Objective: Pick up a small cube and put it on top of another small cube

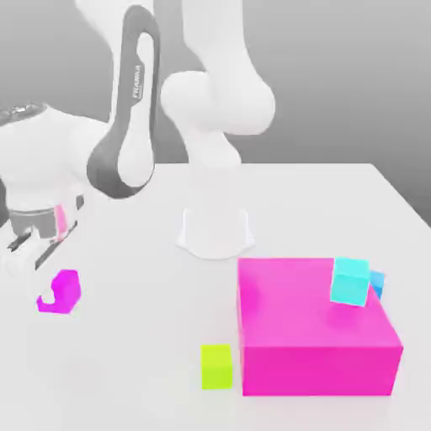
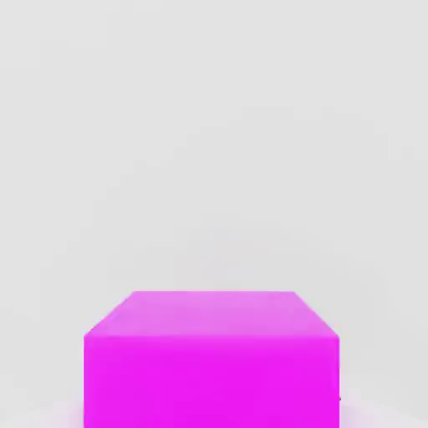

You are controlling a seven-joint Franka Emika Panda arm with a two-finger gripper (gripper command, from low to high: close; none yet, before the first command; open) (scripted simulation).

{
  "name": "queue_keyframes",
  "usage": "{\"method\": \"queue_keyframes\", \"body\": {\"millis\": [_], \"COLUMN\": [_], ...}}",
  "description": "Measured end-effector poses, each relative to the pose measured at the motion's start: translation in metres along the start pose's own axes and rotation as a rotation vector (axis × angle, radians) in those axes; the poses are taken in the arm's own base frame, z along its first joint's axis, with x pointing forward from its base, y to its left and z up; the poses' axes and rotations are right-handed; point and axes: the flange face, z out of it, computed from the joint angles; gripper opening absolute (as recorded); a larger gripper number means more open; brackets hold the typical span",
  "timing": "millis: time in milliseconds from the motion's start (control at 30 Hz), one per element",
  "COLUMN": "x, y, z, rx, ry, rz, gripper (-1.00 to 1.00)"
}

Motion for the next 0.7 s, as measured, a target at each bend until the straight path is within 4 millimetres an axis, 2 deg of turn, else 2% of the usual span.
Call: {"method": "queue_keyframes", "body": {"millis": [133, 300, 333, 433, 633, 667, 700], "x": [-0.084, -0.168, -0.175, -0.178, -0.177, -0.177, -0.177], "y": [0.035, 0.099, 0.106, 0.106, 0.108, 0.109, 0.109], "z": [-0.011, -0.021, -0.020, -0.007, 0.035, 0.041, 0.041], "rx": [-0.003, -0.008, -0.007, -0.003, -0.005, -0.006, -0.006], "ry": [-0.001, 0.012, 0.015, 0.019, 0.019, 0.018, 0.018], "rz": [-0.176, -0.383, -0.400, -0.400, -0.401, -0.402, -0.402], "gripper": [-1.00, -1.00, -1.00, -1.00, -1.00, 1.00, 1.00]}}
